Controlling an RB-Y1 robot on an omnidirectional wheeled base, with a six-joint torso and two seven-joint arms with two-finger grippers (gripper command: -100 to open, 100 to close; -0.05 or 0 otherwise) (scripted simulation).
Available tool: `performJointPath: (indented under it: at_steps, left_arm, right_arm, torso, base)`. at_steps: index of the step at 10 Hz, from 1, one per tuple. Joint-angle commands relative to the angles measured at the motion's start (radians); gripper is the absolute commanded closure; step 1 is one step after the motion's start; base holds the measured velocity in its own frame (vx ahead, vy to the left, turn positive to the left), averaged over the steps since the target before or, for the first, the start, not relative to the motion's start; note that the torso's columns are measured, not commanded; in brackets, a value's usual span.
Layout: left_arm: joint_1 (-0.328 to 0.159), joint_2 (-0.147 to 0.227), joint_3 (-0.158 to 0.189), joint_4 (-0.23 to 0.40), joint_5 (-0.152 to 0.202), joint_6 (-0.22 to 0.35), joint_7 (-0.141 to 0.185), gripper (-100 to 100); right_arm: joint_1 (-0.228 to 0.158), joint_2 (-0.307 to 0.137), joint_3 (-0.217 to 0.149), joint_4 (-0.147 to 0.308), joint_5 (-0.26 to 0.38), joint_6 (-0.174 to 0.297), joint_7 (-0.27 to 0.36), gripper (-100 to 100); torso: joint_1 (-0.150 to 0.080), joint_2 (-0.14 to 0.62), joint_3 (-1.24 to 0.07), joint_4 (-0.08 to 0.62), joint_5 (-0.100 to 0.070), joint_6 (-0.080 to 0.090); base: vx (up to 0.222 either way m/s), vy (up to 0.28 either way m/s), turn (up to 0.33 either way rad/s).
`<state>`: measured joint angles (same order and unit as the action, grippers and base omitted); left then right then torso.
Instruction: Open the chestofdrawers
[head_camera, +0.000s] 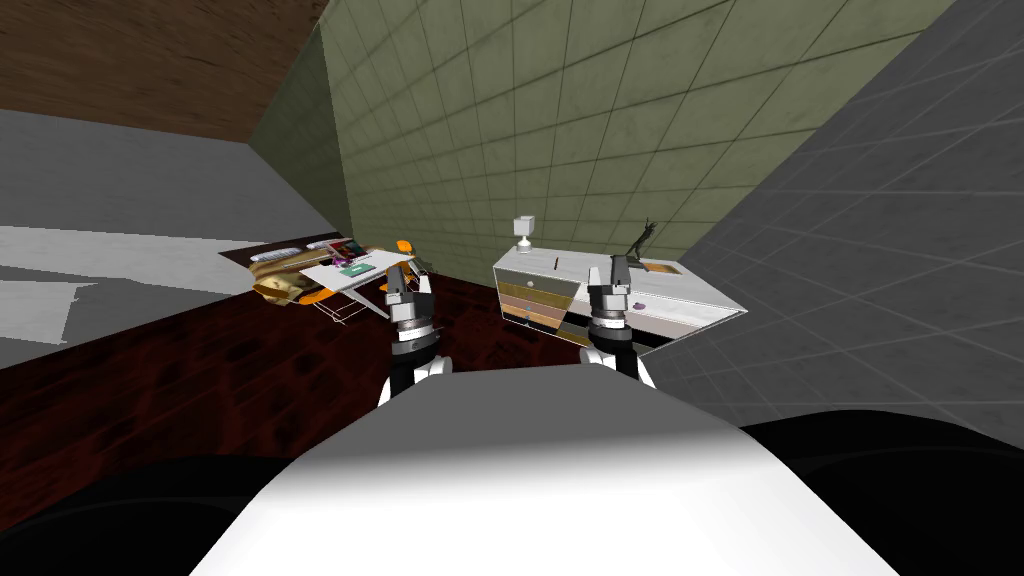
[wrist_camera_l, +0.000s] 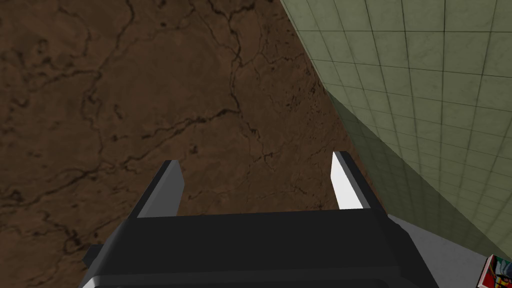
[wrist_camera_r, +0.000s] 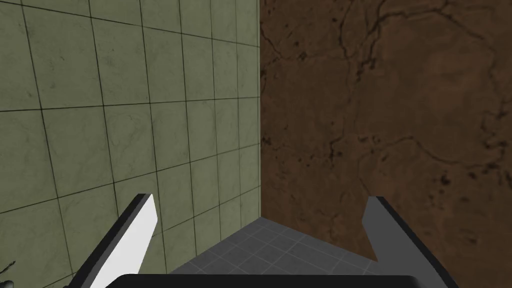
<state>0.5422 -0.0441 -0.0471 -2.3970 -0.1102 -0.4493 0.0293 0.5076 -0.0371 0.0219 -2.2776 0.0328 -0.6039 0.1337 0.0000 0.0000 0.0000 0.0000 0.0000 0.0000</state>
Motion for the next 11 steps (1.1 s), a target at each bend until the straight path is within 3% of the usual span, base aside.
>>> performJointPath:
  at_steps: [1,9,10,11]
  left_arm:
    - [0.000,0.000,0.000,0.000,0.000,0.000,0.000,0]
    - [0.000,0.000,0.000,0.000,0.000,0.000,0.000,0]
    - [0.000,0.000,0.000,0.000,0.000,0.000,0.000,0]
    - [0.000,0.000,0.000,0.000,0.000,0.000,0.000,0]
  right_arm:
    - [0.000,0.000,0.000,0.000,0.000,0.000,0.000,0]
    - [0.000,0.000,0.000,0.000,0.000,0.000,0.000,0]
    - [-0.006,-0.023,-0.004,0.009,0.008,-0.006,0.035,-100]
    - [-0.010,-0.034,-0.007,0.015,0.014,-0.010,0.058,-100]
  torso:
    - [0.000,0.040,-0.082,0.041,0.000,0.000]
    - [0.000,0.618,-1.234,0.617,0.000,0.000]
    - [0.000,0.691,-1.382,0.691,0.000,0.000]
    - [0.001,0.724,-1.452,0.724,0.000,0.000]
  base:
    - [0.000,0.000,0.000]
    - [0.000,0.000,0.000]
    - [0.033,0.016,-0.021]
    - [0.056,0.028,-0.041]
